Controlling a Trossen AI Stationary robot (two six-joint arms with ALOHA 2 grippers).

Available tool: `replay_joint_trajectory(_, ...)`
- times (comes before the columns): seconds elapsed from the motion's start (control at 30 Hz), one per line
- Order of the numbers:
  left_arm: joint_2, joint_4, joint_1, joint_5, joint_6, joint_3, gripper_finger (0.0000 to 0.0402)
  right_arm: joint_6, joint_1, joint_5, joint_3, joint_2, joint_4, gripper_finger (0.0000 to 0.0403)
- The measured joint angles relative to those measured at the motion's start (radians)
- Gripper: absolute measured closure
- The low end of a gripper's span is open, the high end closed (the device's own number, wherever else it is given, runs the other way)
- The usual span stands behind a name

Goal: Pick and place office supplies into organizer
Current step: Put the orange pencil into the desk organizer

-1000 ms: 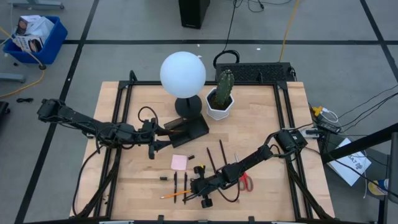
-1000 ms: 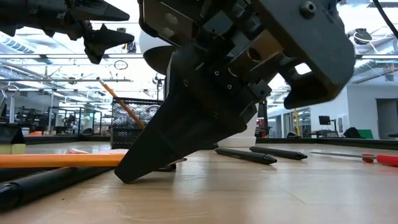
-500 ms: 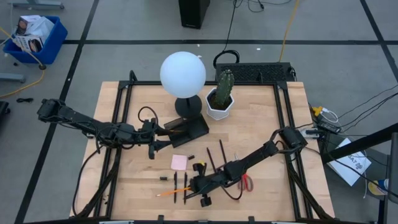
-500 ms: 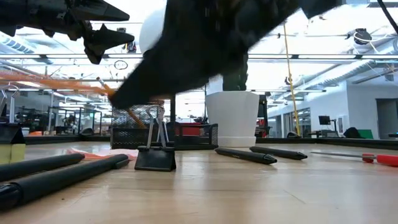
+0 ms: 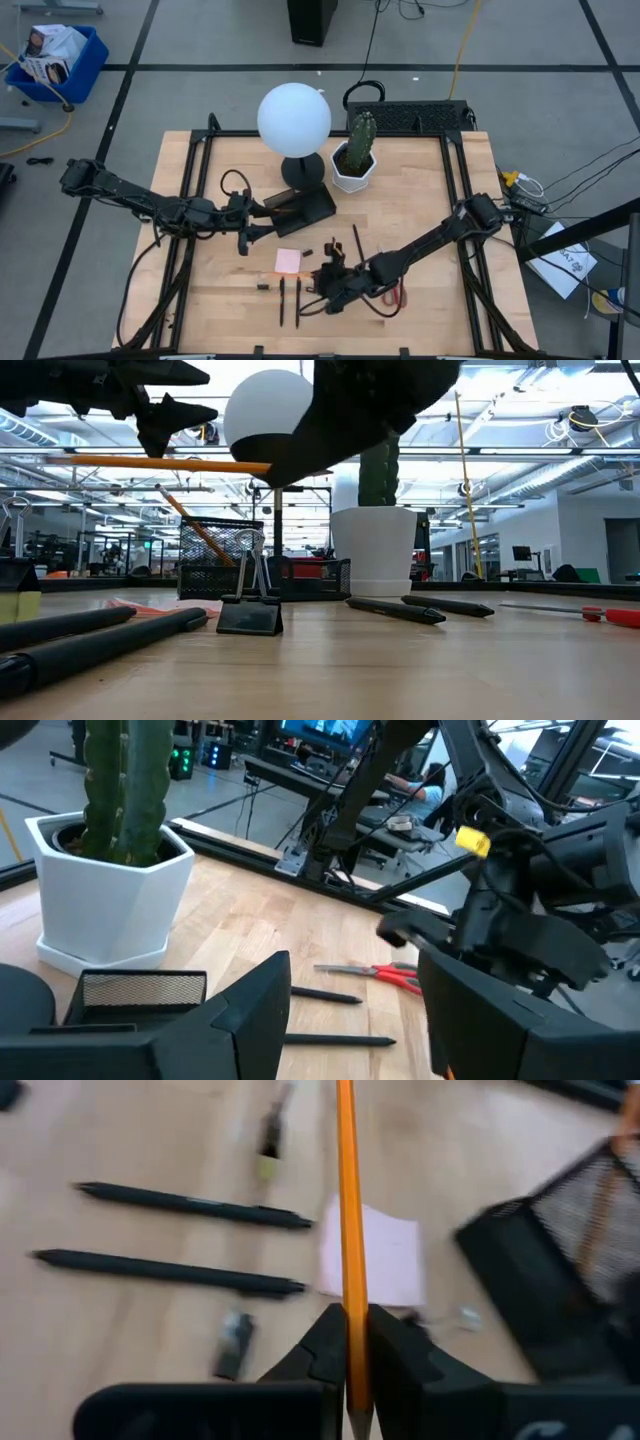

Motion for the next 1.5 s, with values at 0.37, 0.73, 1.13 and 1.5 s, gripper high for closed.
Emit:
replay_joint_trajectory(0.37, 0.0, 0.122, 0.0, 0.025, 0.013, 0.0, 0.0174, -0.037, -0.009, 0.191, 0.0, -0.047, 0.008, 0.0384)
replay_joint_trajectory(0.73, 0.0, 0.125, 0.0, 0.027, 0.022, 0.0, 0.0174, -0.029, -0.015, 0.267, 0.0, -0.053, 0.016, 0.0383)
replay_joint_trajectory(1.13, 0.0, 0.095, 0.0, 0.095, 0.01, 0.0, 0.0174, -0.031, -0.013, 0.387, 0.0, -0.138, -0.063, 0.0383)
replay_joint_trajectory(1.5, 0.004, 0.092, 0.0, 0.076, -0.018, 0.0, 0.0174, -0.099, -0.031, 0.385, -0.093, -0.176, 0.126, 0.0383)
